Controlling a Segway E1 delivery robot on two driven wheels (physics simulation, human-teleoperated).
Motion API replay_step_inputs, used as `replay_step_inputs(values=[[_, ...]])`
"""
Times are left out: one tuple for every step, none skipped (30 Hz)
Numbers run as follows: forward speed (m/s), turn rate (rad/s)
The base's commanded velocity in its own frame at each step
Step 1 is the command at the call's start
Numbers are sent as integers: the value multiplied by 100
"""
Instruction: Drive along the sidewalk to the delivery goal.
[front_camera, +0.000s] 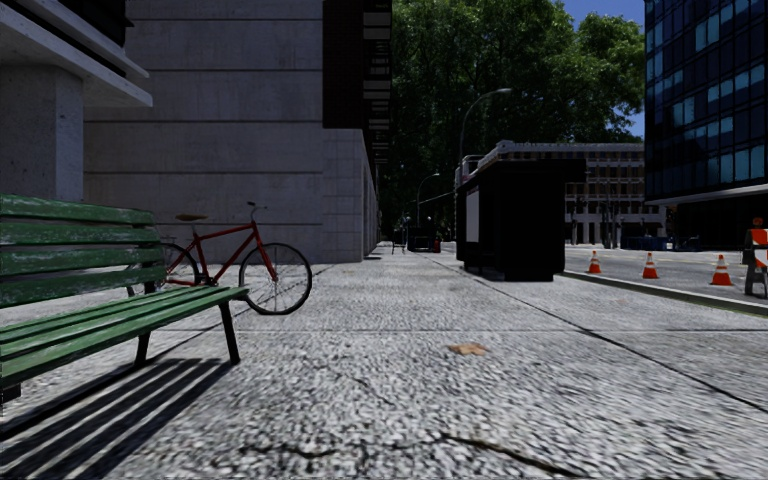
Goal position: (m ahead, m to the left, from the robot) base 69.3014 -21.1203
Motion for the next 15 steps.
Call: replay_step_inputs(values=[[200, 0], [200, 0], [200, 0], [200, 0], [200, 0], [200, 0], [200, 0], [200, 0], [200, 0], [200, 0], [200, 0], [200, 0], [200, 0], [200, 0], [200, 0]])
